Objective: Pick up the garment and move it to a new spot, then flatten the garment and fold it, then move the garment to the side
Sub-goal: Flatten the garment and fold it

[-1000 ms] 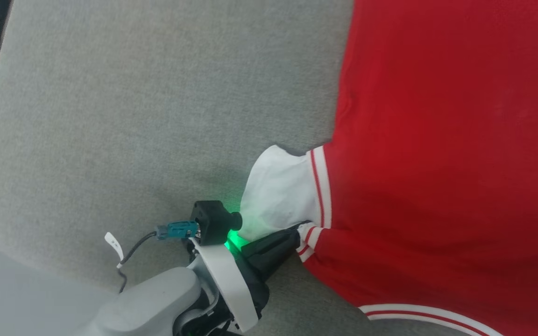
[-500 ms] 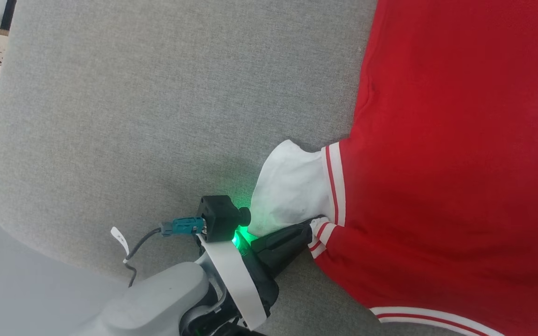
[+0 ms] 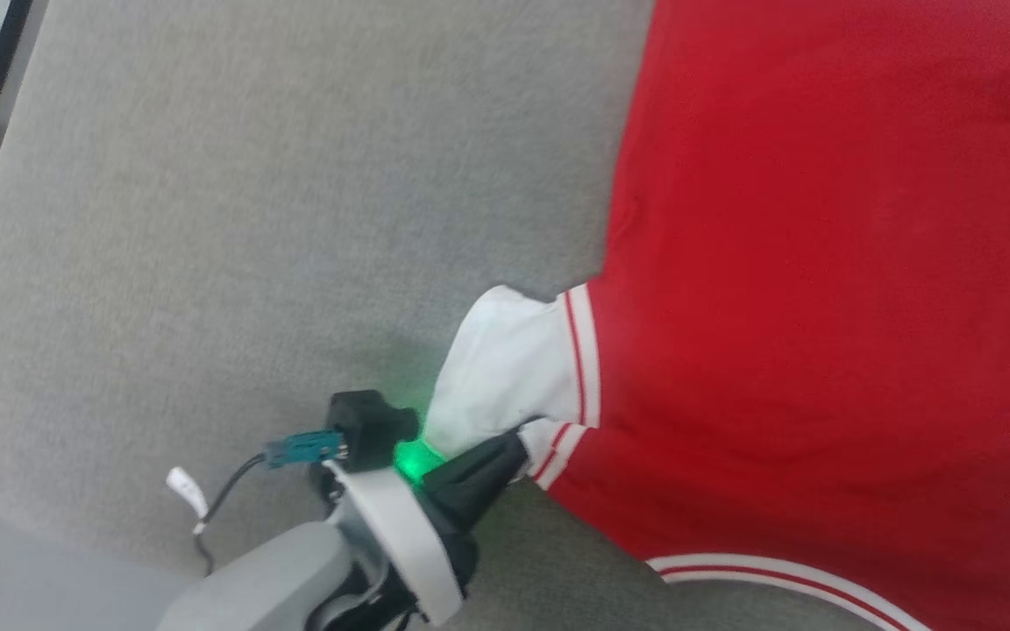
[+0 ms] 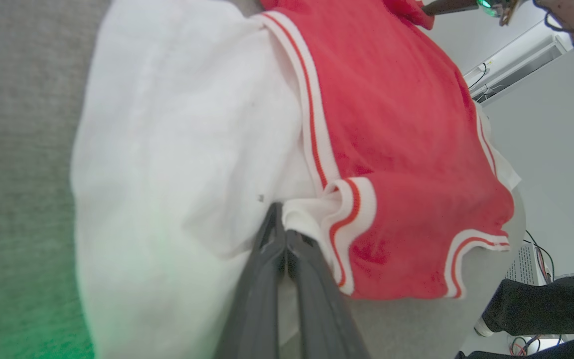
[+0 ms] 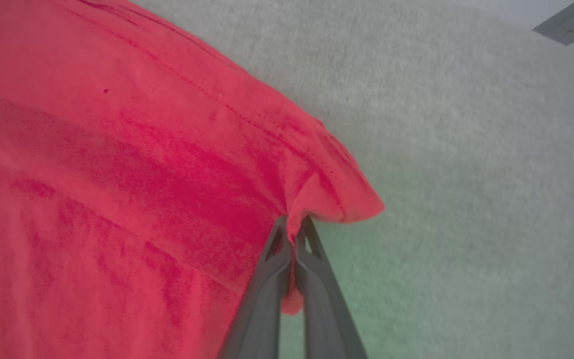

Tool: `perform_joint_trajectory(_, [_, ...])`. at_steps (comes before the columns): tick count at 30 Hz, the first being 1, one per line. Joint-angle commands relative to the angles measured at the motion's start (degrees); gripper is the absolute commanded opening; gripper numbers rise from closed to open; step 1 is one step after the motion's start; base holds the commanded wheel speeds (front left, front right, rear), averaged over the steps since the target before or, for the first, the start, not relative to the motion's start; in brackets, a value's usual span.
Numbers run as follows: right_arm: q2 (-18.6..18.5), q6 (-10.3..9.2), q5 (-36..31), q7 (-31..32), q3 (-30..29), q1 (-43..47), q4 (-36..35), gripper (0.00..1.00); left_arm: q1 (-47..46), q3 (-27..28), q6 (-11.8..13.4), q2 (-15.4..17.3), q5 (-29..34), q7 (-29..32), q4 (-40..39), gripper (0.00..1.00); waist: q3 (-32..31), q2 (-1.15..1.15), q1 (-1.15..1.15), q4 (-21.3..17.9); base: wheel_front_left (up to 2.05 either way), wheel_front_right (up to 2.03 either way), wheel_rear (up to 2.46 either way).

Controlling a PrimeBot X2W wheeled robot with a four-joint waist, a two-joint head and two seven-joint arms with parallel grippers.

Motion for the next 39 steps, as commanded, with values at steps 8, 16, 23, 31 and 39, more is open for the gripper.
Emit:
perform_joint_trajectory(8, [-5.30, -0.11, 10.07, -5.31, 0.18, 20.09, -14.81, 0.00, 5.94, 4.79, 0.74, 3.31, 0.31, 0.39, 1.05, 0.00, -8.21, 0.01, 0.00, -6.71, 0.00, 0.00, 0.00])
perform_joint_trajectory(16, [-4.62, -0.10, 13.26, -7.73, -2.17, 42.23, -28.34, 0.00, 9.98, 8.62, 0.73, 4.81, 1.09, 0.35, 0.61, 0.00, -11.70, 0.01, 0.00, -10.60, 0.00, 0.00, 0.00])
perform_joint_trajectory(23, [-0.63, -0.10, 10.78, -4.63, -2.92, 56.47, -38.23, 0.00, 11.83, 11.37, 0.72, 5.25, 1.74, 0.35, 1.02, 0.00, -13.18, 0.01, 0.00, -12.60, 0.00, 0.00, 0.00])
perform_joint_trajectory(31, [5.10, -0.09, 7.61, -3.44, -0.66, 61.10, -40.76, 0.00, 13.79, 14.15, 0.76, 4.07, 2.79, 0.35, 1.23, 0.00, -13.64, 0.01, 0.00, -13.85, 0.00, 0.00, 0.00])
perform_joint_trajectory(39, [5.39, -0.10, 5.61, -5.07, -2.54, 59.25, -42.26, 1.00, 13.88, 15.59, 0.75, 4.01, 3.68, 0.35, 1.46, 0.00, -13.05, 0.01, 0.00, -15.12, 0.00, 0.00, 0.00])
